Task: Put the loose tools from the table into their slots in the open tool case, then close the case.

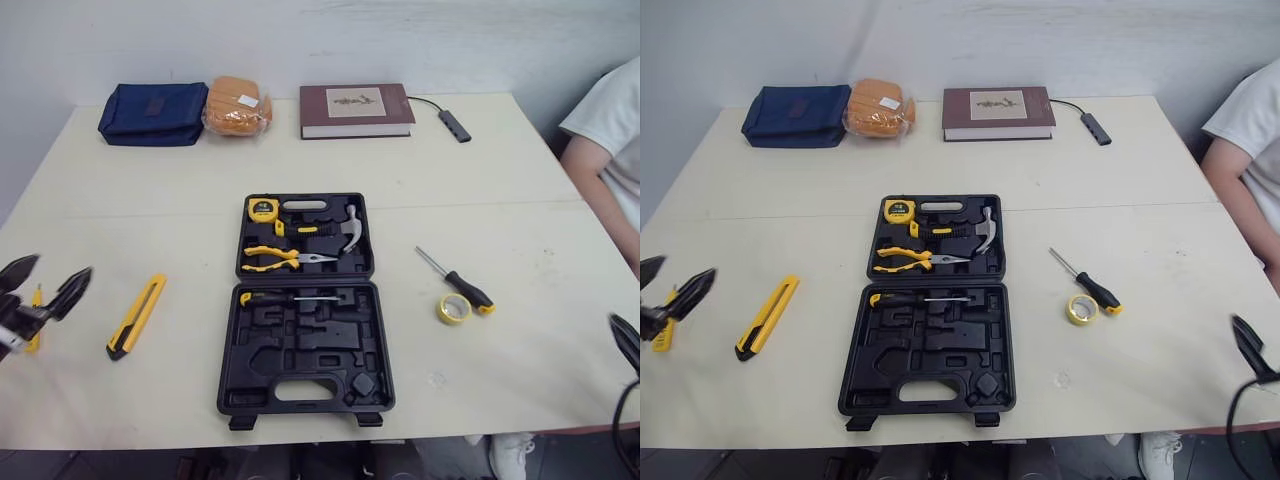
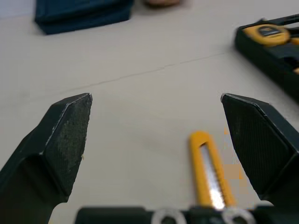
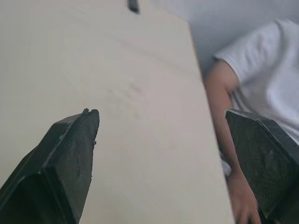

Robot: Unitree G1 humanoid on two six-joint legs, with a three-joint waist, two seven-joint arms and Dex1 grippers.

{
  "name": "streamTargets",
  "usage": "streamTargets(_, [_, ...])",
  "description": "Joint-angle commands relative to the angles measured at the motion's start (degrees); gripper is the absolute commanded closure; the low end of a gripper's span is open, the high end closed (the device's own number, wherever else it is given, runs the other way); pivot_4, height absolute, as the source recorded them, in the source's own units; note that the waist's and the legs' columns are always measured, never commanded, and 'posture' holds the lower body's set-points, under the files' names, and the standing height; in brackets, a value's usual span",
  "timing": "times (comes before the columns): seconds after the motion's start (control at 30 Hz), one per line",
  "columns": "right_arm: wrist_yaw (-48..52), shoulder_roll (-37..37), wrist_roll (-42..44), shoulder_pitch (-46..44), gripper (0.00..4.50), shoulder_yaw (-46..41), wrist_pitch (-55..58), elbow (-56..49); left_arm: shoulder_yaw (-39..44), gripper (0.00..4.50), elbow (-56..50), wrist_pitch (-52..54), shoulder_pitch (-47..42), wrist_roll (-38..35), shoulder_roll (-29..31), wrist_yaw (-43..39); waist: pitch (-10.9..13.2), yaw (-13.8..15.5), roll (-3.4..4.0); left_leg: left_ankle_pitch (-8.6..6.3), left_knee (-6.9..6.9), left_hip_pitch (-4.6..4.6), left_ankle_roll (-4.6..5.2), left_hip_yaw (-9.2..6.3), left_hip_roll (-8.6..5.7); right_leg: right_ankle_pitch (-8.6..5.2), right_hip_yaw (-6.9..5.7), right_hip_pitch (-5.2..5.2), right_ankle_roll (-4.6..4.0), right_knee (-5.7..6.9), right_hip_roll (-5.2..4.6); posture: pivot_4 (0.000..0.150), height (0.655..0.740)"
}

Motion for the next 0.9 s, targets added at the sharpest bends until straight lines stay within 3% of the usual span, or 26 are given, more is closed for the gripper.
streamTargets(0.03, [1.00, -3.08, 4.29, 0.20, 0.00, 1.67, 10.61, -8.85, -3.21, 0.04, -4.57, 2.38, -2.97, -3.31, 1.66, -2.81, 0.00, 0.32, 0.00, 0.01, -0.03, 0.00, 0.00, -0.01, 0.01, 0.00, -0.02, 0.00, -0.01, -0.02, 0.03, 0.150, 0.7400])
streamTargets(0.13, [2.47, -8.11, 6.08, 0.28, 0.00, 6.28, 23.45, -16.03, -12.90, 0.04, -15.12, 7.03, -6.02, -8.02, 2.43, -7.89, 0.01, 0.87, -0.01, 0.10, 0.06, -0.07, 0.22, -0.03, 0.00, 0.00, -0.06, 0.01, -0.01, 0.01, 0.00, 0.150, 0.7400])
streamTargets(0.33, [6.35, -14.55, 3.90, -2.80, 0.00, 11.49, 33.40, -17.62, -25.16, 0.04, -27.94, 16.92, -13.23, -16.05, 2.78, -8.90, 0.05, 1.79, -0.06, 0.15, 0.38, -0.25, 0.40, -0.05, -0.01, 0.05, -0.06, 0.03, 0.08, -0.03, 0.04, 0.150, 0.7400])
streamTargets(0.57, [8.92, -17.26, 0.52, -8.60, 0.00, 17.56, 39.75, -15.23, -32.08, 0.04, -29.89, 18.66, -17.33, -16.17, 1.83, -10.19, 0.08, 1.81, -0.03, 0.28, 0.56, -0.25, 0.36, -0.01, 0.16, 0.05, 0.00, 0.06, 0.08, 0.02, 0.51, 0.150, 0.7400])
streamTargets(0.9, [9.39, -15.25, -4.28, -15.49, 0.00, 23.94, 40.62, -12.72, -34.58, 0.04, -31.47, 18.74, -18.03, -14.77, 0.22, -8.28, 0.09, 1.98, -0.02, 0.27, 0.94, -0.69, 0.34, -0.17, 0.28, 0.06, -0.07, -0.11, 0.06, 0.24, 0.64, 0.150, 0.7400])
